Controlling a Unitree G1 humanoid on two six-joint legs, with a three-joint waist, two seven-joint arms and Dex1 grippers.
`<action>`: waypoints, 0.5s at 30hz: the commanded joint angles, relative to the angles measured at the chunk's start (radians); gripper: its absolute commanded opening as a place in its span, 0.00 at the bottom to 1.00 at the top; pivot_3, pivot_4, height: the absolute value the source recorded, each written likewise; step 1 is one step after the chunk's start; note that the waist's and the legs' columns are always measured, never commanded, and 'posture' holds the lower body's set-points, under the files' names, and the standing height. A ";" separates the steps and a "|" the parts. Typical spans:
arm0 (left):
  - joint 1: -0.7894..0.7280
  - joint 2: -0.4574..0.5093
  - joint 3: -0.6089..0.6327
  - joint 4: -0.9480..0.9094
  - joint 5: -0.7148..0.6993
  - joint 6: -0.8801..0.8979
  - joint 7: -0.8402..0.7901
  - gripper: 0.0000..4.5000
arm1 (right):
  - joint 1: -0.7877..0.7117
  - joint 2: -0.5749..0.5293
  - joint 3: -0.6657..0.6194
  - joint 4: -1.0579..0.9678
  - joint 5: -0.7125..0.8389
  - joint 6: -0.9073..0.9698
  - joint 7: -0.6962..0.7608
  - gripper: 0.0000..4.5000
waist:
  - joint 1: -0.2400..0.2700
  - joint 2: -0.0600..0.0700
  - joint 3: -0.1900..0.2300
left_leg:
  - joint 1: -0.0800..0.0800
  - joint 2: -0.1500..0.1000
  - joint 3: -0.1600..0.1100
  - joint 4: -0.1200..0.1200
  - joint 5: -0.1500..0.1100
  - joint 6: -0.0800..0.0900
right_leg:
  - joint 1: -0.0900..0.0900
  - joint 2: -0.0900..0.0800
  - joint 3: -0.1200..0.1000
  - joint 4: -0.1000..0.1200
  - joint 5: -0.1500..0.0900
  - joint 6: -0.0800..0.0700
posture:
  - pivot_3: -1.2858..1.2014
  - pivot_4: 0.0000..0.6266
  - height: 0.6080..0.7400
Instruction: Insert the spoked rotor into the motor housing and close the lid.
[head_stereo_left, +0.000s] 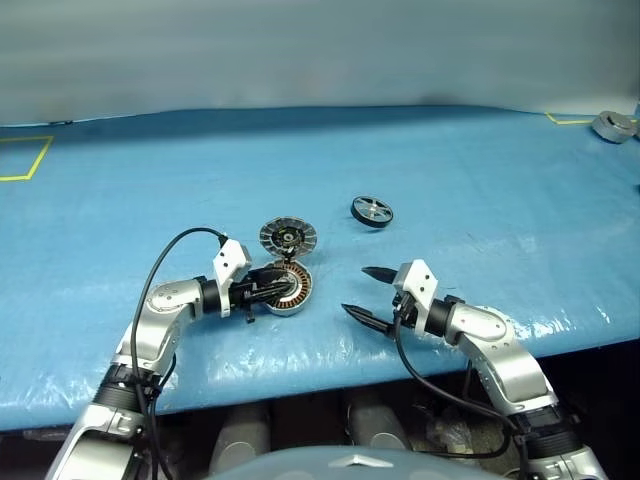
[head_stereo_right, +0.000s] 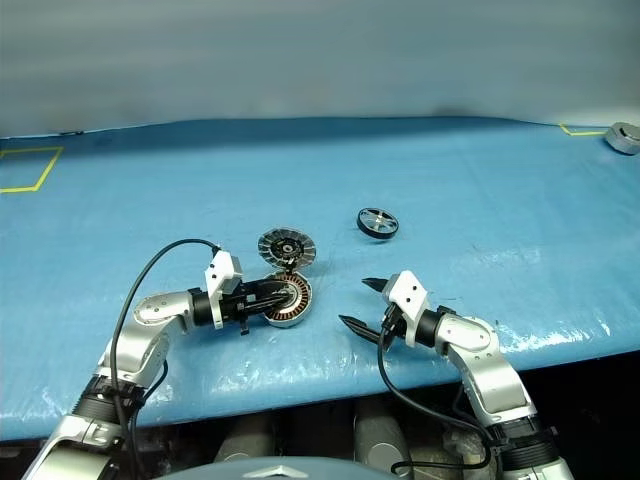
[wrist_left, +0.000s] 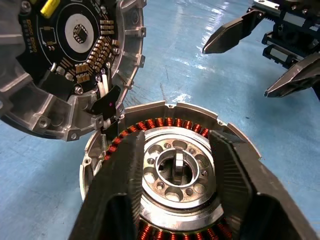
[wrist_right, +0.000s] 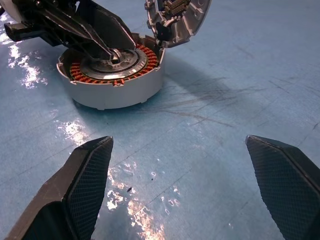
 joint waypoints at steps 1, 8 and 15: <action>0.004 -0.008 0.019 -0.042 -0.021 0.002 -0.004 0.06 | -0.008 0.000 0.000 -0.019 0.003 -0.021 0.001 1.00 | 0.000 0.000 0.000 | 0.000 0.000 0.000 0.000 0.000 0.000 | 0.000 0.000 0.000 0.000 0.000 0.000 | 0.52 0.24 1.00; -0.008 -0.013 0.003 -0.028 0.004 -0.003 0.001 0.01 | -0.004 -0.003 0.002 -0.022 0.002 -0.019 -0.003 1.00 | 0.000 0.000 0.000 | 0.000 0.000 0.000 0.000 0.000 0.000 | 0.000 0.000 0.000 0.000 0.000 0.000 | 0.52 0.24 1.00; -0.009 -0.022 0.019 -0.026 0.010 -0.017 0.023 0.01 | -0.001 -0.004 0.002 -0.020 0.001 -0.022 -0.003 1.00 | 0.001 0.000 0.000 | 0.000 0.000 0.000 0.001 0.000 0.000 | 0.000 0.000 0.000 0.000 0.000 0.000 | 0.52 0.24 1.00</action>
